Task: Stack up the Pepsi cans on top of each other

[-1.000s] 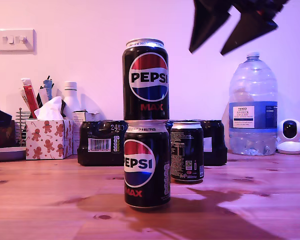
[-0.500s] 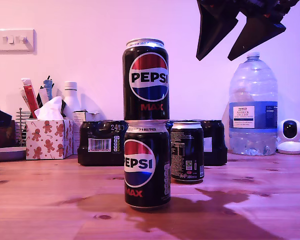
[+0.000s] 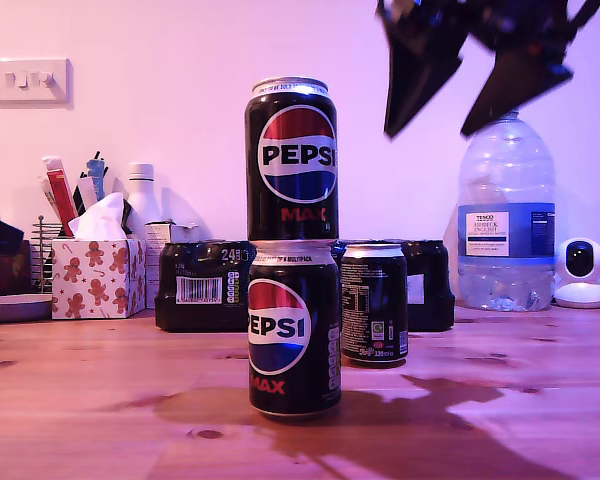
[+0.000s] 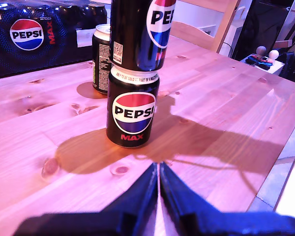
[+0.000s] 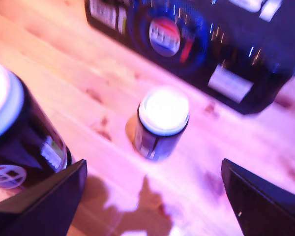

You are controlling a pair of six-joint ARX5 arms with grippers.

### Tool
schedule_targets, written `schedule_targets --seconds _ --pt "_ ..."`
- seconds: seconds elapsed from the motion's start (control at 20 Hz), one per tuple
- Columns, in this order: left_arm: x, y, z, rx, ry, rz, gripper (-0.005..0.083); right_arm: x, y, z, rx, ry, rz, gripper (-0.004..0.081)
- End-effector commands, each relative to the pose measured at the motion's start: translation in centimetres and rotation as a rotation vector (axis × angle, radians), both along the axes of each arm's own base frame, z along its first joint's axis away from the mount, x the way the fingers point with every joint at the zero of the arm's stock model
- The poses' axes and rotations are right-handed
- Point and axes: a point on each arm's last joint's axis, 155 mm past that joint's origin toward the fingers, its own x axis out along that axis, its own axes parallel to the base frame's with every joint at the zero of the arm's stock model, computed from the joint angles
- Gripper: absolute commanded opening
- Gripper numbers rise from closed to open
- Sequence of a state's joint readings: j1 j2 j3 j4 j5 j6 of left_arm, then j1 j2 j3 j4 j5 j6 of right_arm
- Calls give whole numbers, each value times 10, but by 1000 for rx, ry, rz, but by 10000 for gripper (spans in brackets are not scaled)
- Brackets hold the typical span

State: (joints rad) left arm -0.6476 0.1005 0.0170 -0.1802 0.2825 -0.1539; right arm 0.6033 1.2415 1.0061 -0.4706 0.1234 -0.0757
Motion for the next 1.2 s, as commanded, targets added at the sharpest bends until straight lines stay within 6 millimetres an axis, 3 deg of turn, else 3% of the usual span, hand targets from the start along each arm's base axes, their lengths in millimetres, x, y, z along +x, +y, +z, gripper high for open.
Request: schedule_targets --seconds 0.0,0.3,0.45,0.6,0.9,1.15 --pt "-1 0 -10 14 22 -2 -19 5 0 4 11 -16 -12 791" --pt "-1 0 -10 15 22 1 -19 29 -18 11 94 -25 -41 791" --pt "-1 0 -10 15 22 1 -19 33 -26 0 123 -5 -34 791" --pt "1 2 -10 17 20 10 -19 31 -26 -19 119 -16 0 791" --pt "3 4 -10 21 18 27 -19 29 -5 -37 242 -164 103 791" --pt "3 4 -10 21 19 27 -19 16 -10 -57 285 -280 114 791"
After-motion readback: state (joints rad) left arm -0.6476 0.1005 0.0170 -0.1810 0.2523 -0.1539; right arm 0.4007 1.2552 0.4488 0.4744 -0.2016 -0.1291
